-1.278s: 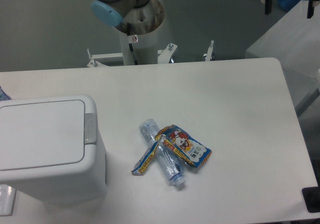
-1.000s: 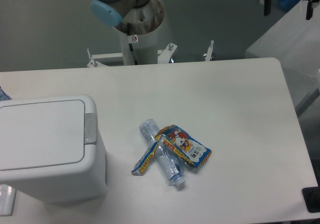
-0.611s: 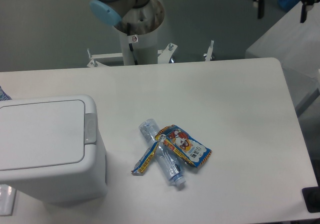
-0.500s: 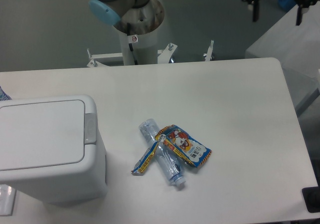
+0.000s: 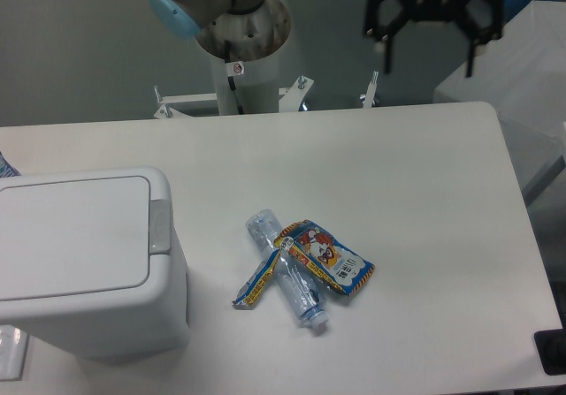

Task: Open the trash can
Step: 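Move the open gripper down toward the white trash can lid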

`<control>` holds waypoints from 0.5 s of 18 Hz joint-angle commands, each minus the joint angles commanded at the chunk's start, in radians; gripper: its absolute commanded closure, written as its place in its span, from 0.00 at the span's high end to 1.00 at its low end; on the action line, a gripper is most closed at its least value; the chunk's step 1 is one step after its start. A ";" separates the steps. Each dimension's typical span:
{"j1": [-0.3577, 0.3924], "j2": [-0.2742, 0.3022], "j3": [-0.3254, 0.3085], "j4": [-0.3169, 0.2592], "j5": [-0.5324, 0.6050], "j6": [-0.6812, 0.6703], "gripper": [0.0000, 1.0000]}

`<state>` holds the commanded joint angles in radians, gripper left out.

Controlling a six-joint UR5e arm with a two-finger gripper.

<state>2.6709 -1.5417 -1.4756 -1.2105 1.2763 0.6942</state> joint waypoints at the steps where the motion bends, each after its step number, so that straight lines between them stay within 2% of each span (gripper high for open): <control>1: -0.020 0.000 -0.014 0.018 0.000 -0.071 1.00; 4: -0.089 0.002 -0.058 0.039 0.005 -0.182 1.00; 7: -0.124 -0.003 -0.063 0.042 0.002 -0.321 1.00; 9: -0.164 -0.015 -0.072 0.077 -0.002 -0.431 1.00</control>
<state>2.5068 -1.5569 -1.5477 -1.1338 1.2747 0.2629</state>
